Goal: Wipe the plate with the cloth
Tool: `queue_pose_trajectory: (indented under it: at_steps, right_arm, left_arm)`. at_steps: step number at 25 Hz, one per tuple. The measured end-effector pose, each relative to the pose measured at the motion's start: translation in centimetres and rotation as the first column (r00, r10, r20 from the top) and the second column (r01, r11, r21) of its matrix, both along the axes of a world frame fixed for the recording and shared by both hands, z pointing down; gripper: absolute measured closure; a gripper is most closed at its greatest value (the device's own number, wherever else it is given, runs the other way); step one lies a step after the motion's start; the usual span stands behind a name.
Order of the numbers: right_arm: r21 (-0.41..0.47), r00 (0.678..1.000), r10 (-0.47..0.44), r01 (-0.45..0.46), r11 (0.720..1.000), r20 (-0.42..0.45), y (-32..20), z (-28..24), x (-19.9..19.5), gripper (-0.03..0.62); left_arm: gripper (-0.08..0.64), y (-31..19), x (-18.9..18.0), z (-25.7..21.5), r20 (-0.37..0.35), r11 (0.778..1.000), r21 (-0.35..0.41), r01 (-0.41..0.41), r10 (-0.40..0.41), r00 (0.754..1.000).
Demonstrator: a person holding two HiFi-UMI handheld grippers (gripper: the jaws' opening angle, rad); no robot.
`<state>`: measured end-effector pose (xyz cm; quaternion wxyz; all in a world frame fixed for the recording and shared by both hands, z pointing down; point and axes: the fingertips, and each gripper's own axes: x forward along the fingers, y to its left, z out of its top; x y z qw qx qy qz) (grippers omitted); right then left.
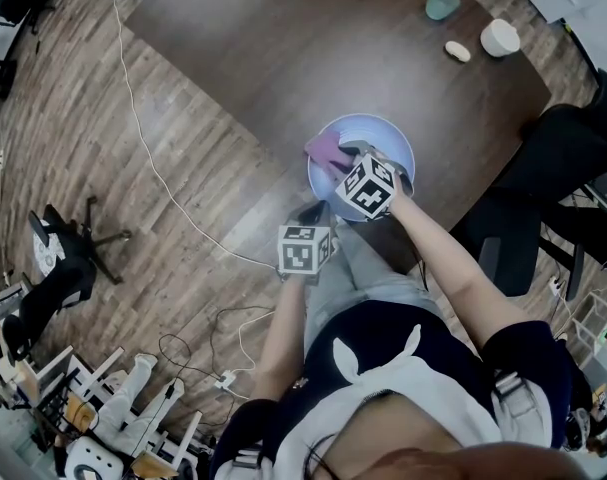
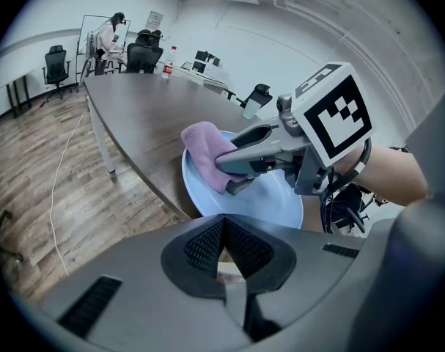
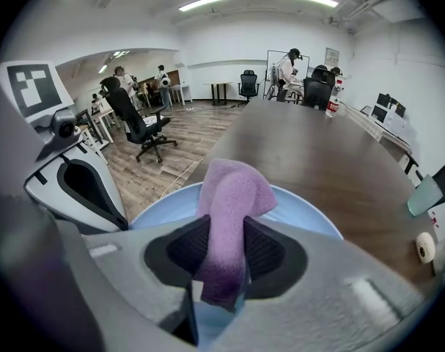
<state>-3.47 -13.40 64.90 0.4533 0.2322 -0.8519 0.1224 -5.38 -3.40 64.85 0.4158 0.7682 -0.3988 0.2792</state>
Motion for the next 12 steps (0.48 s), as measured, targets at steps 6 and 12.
queue_pose_trajectory:
  at_steps: [6, 12]
  right_arm:
    - [0.006, 1.0, 0.024, -0.024, 1.0, 0.001, -0.7, 0.1, 0.3, 0.462]
    - [0.011, 0.999, 0.042, -0.042, 0.999, -0.004, -1.2, 0.2, 0.8, 0.462]
  left_arm:
    - [0.555, -0.1, 0.0, 0.0, -0.002, 1.0, 0.0, -0.005, 0.005, 1.0]
    - [0.555, 0.0, -0.1, 0.1, -0.003, 1.0, -0.002, -0.009, 0.009, 1.0]
